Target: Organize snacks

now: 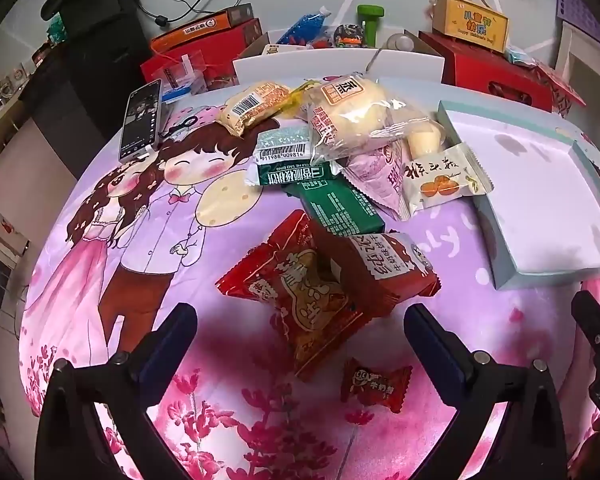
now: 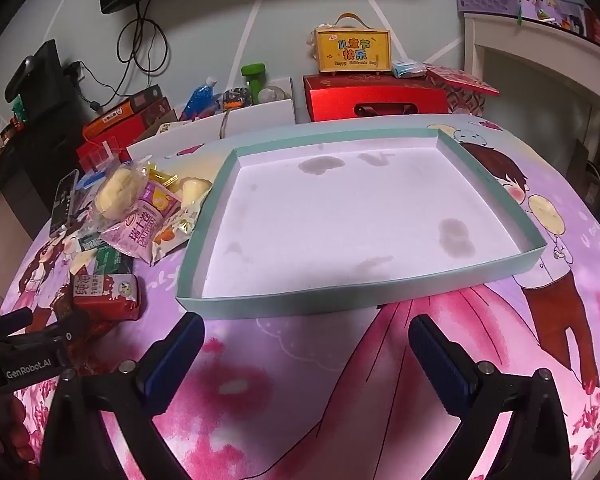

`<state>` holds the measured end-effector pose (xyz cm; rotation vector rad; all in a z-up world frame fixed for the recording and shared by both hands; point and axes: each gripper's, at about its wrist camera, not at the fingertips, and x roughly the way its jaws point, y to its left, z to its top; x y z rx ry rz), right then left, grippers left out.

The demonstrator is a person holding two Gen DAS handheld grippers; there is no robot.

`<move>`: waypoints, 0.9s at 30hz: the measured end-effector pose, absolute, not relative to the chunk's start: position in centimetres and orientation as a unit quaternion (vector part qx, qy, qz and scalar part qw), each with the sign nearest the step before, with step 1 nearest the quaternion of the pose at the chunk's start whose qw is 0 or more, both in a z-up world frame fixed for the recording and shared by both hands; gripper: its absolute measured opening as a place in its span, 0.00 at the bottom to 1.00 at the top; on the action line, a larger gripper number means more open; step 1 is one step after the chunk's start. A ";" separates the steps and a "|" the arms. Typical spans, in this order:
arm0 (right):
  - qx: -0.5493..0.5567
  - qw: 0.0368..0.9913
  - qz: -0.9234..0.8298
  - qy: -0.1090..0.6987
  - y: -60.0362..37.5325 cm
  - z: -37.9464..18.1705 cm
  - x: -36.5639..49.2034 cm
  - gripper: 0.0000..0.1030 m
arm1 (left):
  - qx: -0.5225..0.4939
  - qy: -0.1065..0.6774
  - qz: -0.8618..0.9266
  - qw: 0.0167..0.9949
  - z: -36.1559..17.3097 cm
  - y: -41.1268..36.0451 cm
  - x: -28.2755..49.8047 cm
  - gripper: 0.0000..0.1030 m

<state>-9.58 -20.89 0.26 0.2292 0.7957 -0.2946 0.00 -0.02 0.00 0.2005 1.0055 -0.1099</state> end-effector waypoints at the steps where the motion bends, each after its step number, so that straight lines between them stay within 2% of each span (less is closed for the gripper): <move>1: 0.111 0.905 -0.143 0.385 -20.9 0.3 -9.6 1.00 | 0.097 0.481 -0.053 0.870 0.0 0.0 0.0 1.00; 27: 0.114 0.903 -0.142 0.390 -20.9 -0.1 -9.2 1.00 | 0.105 0.464 -0.054 0.878 -0.5 0.3 -0.2 1.00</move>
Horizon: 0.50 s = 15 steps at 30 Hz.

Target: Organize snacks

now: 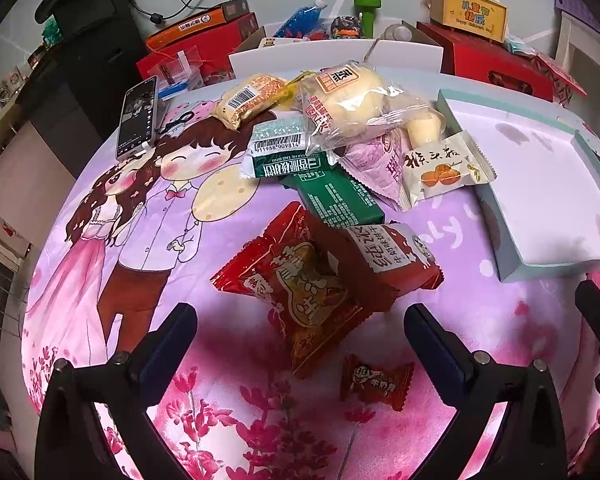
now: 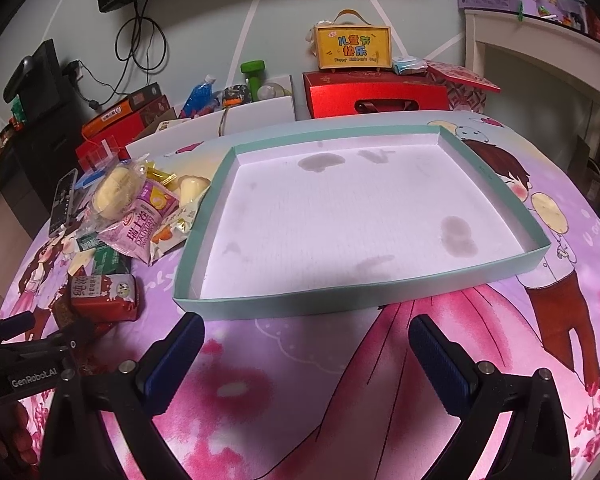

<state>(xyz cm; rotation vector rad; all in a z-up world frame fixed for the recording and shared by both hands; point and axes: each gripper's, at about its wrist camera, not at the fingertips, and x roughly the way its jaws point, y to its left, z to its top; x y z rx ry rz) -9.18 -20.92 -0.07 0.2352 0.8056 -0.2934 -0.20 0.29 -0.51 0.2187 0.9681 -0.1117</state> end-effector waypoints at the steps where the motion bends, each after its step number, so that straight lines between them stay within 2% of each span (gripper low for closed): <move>1: 0.113 0.903 -0.142 0.390 -20.9 -0.1 -9.2 1.00 | 0.105 0.462 -0.053 0.879 -0.5 0.3 -0.2 1.00; 5: 0.112 0.903 -0.142 0.390 -20.9 -0.1 -9.0 1.00 | 0.109 0.433 -0.049 0.894 -0.1 0.3 -0.4 1.00; 15: 0.107 0.898 -0.142 0.402 -20.9 -0.6 -8.3 1.00 | 0.100 0.455 -0.057 0.883 0.0 0.3 -0.3 1.00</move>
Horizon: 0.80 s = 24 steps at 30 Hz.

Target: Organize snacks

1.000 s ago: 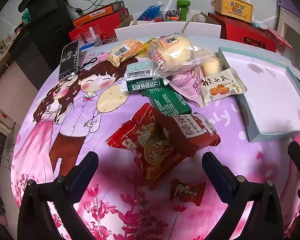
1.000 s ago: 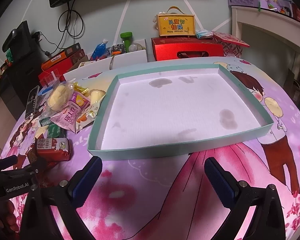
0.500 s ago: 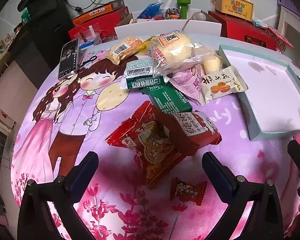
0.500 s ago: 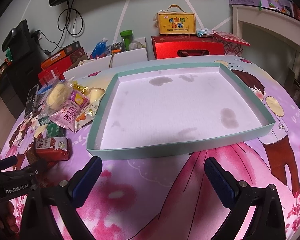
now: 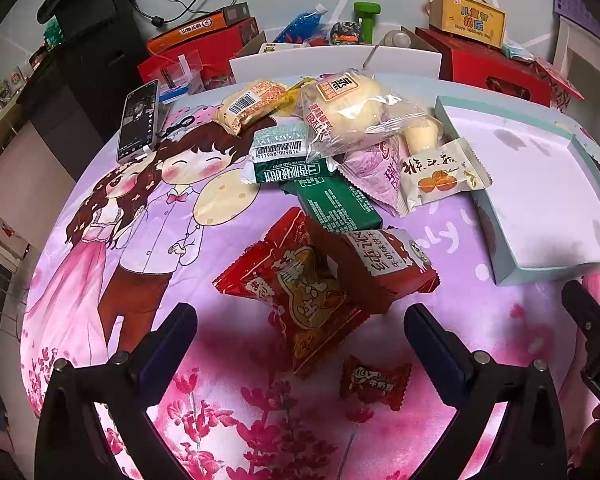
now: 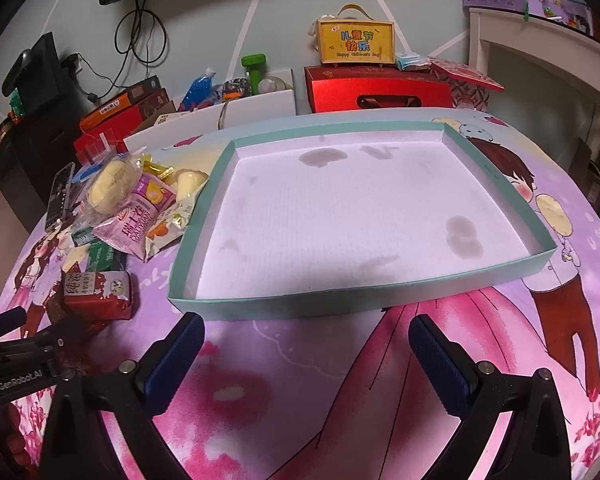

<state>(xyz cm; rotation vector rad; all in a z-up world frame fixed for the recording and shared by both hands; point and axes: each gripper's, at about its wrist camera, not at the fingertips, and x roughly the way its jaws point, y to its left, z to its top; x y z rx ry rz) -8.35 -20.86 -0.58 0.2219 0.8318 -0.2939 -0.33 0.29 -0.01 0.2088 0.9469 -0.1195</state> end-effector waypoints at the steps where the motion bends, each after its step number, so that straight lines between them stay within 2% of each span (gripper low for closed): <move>1: 0.106 0.898 -0.142 0.403 -20.8 -0.6 -8.3 1.00 | 0.100 0.455 -0.057 0.883 0.0 0.3 -0.3 1.00; 9: 0.096 0.907 -0.124 0.390 -19.8 -0.1 -7.7 1.00 | 0.017 0.428 -0.045 0.902 2.3 4.2 -0.4 1.00; 13: 0.084 0.915 -0.093 0.384 -18.0 0.0 -6.8 1.00 | 0.011 0.434 -0.029 0.900 2.4 6.0 -0.2 1.00; 24: 0.036 0.911 -0.004 0.411 -12.3 -0.8 -5.3 1.00 | -0.010 0.510 -0.007 0.860 -0.4 8.4 1.0 1.00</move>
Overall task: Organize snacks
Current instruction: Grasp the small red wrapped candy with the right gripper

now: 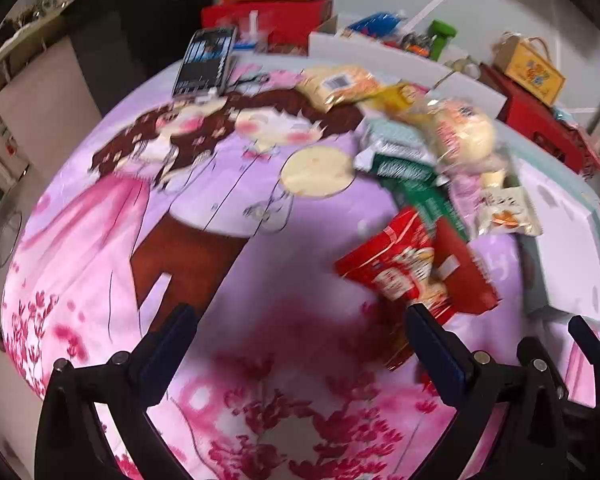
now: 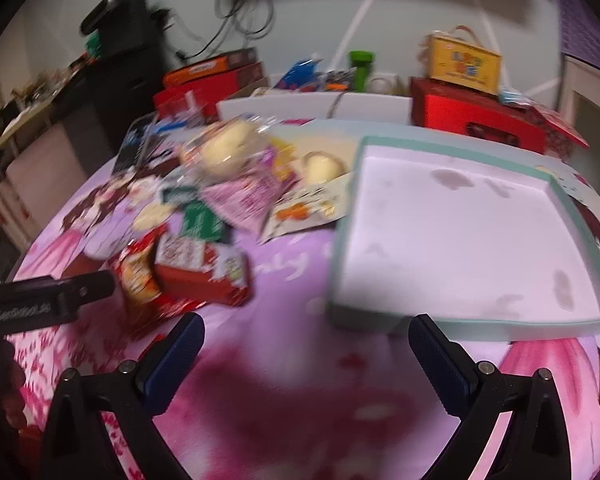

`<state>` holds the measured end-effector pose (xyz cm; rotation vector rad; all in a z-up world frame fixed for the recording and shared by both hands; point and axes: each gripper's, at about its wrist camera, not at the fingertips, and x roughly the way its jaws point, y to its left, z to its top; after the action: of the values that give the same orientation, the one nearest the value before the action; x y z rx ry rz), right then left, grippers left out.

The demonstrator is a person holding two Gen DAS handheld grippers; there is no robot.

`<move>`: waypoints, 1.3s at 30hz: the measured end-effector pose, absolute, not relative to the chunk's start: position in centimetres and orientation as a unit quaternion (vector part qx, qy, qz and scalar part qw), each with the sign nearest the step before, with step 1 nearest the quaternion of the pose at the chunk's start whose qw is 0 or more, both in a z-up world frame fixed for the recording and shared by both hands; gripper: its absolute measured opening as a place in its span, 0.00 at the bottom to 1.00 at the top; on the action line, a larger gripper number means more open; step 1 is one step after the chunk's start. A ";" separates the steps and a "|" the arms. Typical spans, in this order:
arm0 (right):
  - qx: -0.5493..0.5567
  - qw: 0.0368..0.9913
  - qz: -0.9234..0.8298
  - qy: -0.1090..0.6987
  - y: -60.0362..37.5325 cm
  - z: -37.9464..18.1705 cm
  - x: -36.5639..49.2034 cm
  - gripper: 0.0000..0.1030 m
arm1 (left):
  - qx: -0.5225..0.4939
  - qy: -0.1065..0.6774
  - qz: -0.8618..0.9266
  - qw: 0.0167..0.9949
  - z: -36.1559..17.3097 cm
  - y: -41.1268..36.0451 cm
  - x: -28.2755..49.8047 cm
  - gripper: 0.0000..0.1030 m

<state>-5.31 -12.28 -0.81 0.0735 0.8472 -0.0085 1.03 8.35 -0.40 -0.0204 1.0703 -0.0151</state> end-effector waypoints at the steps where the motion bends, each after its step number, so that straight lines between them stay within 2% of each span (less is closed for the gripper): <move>1: 0.033 0.909 0.003 0.416 -11.9 -1.0 -5.3 1.00 | -0.012 0.518 -0.007 0.855 -0.7 8.6 1.0 1.00; 15: 0.016 0.889 0.078 0.452 -7.9 -3.2 -5.3 1.00 | -0.056 0.553 -0.016 0.831 -1.6 10.0 0.8 1.00; 17: 0.019 0.888 0.086 0.451 -7.7 -3.4 -5.4 0.97 | -0.060 0.553 -0.019 0.831 -1.6 10.1 0.9 1.00; 26: 0.030 0.887 0.112 0.446 -7.0 -3.5 -5.1 0.69 | -0.064 0.545 -0.030 0.835 -1.3 9.9 1.0 1.00; 28: 0.027 0.886 0.123 0.447 -6.6 -3.5 -5.1 0.60 | -0.063 0.542 -0.032 0.837 -1.2 9.8 1.0 1.00; 32: 0.017 0.885 0.136 0.446 -5.6 -3.8 -4.9 0.52 | -0.061 0.540 -0.038 0.839 -1.0 9.6 1.0 1.00; 34: 0.022 0.885 0.141 0.443 -5.5 -3.9 -4.8 0.42 | -0.060 0.538 -0.044 0.840 -1.0 9.4 1.0 1.00; 39: 0.030 0.885 0.148 0.440 -5.3 -4.2 -4.5 0.30 | -0.060 0.532 -0.059 0.843 -0.8 8.8 1.1 1.00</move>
<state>-4.52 -5.34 -4.17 0.0627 0.9149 0.3074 1.08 8.84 -0.81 -0.1258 1.1228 -0.1255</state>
